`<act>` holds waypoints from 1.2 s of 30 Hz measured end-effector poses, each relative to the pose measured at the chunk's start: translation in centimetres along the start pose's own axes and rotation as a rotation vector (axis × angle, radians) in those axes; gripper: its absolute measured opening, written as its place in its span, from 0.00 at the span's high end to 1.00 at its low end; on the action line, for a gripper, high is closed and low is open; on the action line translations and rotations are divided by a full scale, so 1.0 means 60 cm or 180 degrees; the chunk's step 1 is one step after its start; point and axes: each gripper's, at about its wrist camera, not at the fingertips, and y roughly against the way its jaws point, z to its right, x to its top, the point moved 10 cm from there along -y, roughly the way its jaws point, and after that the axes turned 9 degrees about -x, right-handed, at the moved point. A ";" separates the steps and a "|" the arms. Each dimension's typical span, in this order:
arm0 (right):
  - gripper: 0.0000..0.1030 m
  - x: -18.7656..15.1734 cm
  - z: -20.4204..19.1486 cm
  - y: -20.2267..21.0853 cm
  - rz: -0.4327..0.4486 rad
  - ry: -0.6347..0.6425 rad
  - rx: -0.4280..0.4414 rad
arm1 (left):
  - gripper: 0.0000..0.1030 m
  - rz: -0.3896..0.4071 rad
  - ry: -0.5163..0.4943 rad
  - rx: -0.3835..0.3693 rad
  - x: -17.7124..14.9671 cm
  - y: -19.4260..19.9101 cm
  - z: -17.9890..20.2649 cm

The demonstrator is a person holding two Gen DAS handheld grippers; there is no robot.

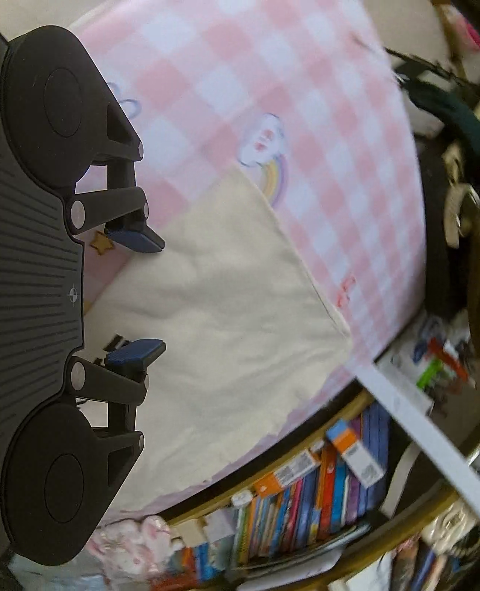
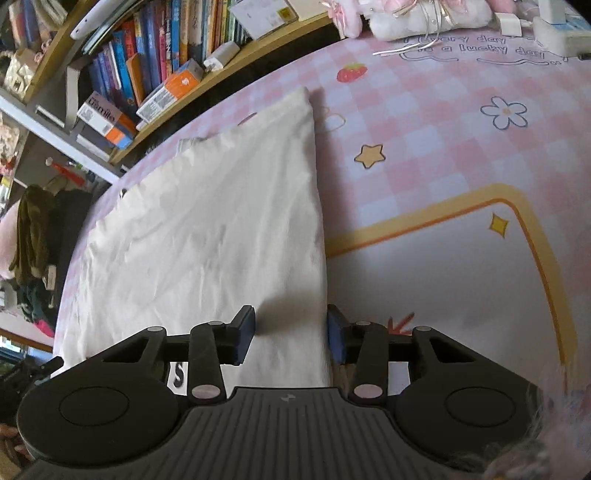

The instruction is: Fold clothes

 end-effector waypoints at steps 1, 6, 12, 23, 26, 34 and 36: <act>0.63 -0.001 0.001 0.002 0.0002 0.0006 -0.0001 | 0.49 0.0016 0.0083 -0.0007 -0.003 -0.001 -0.005; 0.64 0.002 0.020 0.018 0.0033 0.0062 -0.0064 | 0.49 0.0162 0.0412 -0.0113 -0.003 -0.002 -0.015; 0.65 -0.019 0.021 0.016 -0.0120 0.0059 0.0025 | 0.49 0.0341 0.0802 -0.0245 -0.001 -0.003 -0.027; 0.92 -0.007 -0.020 0.069 0.0228 0.0296 0.0131 | 0.49 0.0491 0.1097 -0.0339 0.004 -0.005 -0.035; 0.92 -0.030 -0.003 0.028 0.0059 0.0455 -0.0179 | 0.49 0.0493 0.1100 -0.0353 0.005 -0.007 -0.035; 0.85 -0.037 -0.010 0.011 0.0149 0.0803 -0.0348 | 0.50 0.0586 0.1203 -0.0398 0.006 -0.005 -0.041; 0.85 -0.038 -0.011 0.011 0.0186 0.0834 -0.0370 | 0.53 0.0668 0.1270 -0.0411 0.010 -0.004 -0.045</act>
